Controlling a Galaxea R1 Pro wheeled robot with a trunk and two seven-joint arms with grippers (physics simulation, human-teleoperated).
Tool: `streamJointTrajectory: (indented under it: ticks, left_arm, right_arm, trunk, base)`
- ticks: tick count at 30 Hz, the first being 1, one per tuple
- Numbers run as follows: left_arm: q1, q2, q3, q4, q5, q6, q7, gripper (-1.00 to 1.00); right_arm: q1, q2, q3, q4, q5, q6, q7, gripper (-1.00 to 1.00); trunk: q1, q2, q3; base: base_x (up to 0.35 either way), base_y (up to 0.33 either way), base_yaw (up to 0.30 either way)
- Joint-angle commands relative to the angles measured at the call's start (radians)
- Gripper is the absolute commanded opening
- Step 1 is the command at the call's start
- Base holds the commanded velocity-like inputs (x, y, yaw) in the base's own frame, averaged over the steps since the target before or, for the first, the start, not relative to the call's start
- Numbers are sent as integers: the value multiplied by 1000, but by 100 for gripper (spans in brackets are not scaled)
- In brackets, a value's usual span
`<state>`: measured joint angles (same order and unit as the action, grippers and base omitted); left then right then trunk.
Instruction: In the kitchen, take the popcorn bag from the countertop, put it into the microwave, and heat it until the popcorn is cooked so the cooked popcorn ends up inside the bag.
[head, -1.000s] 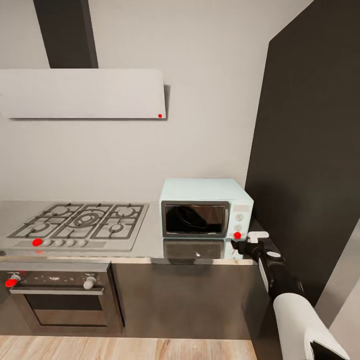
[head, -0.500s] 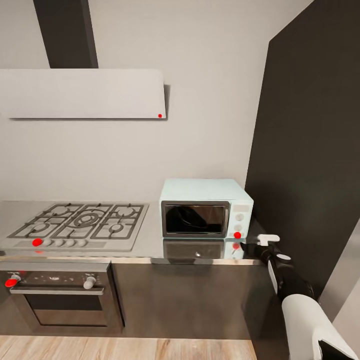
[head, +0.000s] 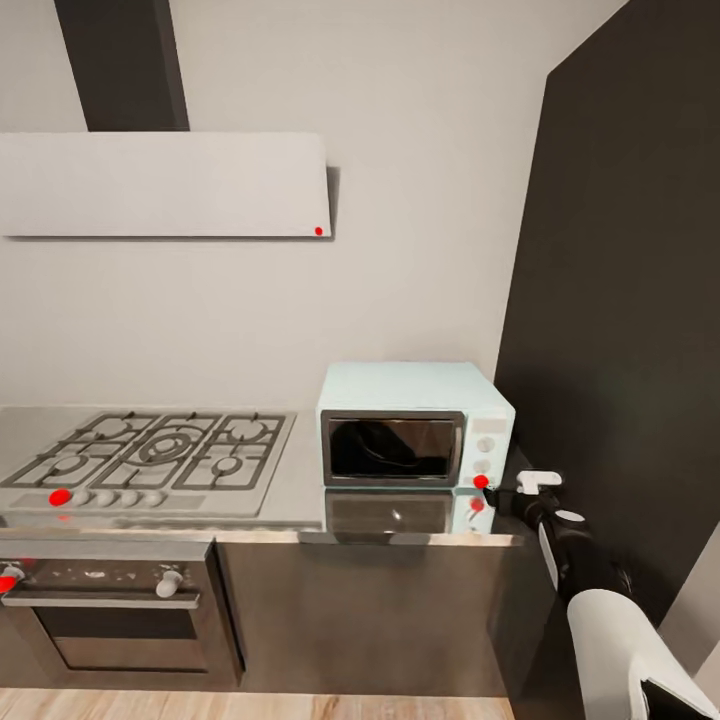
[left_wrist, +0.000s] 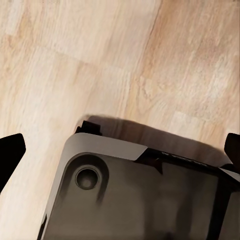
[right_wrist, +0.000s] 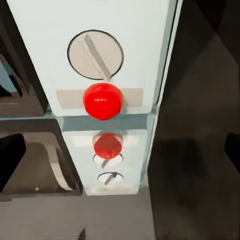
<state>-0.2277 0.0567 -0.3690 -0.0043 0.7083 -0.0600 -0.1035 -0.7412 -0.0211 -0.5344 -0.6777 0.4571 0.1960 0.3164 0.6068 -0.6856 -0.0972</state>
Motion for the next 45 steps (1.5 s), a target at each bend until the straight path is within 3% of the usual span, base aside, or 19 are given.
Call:
streamJointTrajectory:
  ticks: [1,15,16,45]
  left_arm:
    - [-1,0,-8,1,10,-3,-4,100]
    - [-1,0,-8,1,10,-3,-4,100]
    - [-1,0,-8,1,10,-3,-4,100]
    - [-1,0,-8,1,11,-3,-4,100]
  right_arm:
    - [-1,1,-5,13,10,1,8,100]
    - [-1,2,-3,43,15,-7,11,100]
    - [-1,2,-3,43,15,-7,9,-100]
    - [-1,-5,-1,79,10,-5,7,-100]
  trunk:
    - [0,-1,-2]
    - [0,-1,-2]
    - [0,-1,-2]
    - [0,-1,-2]
  base:
    - [105,0,0]
    - [12,0,0]
    - [0,0,0]
    - [64,0,0]
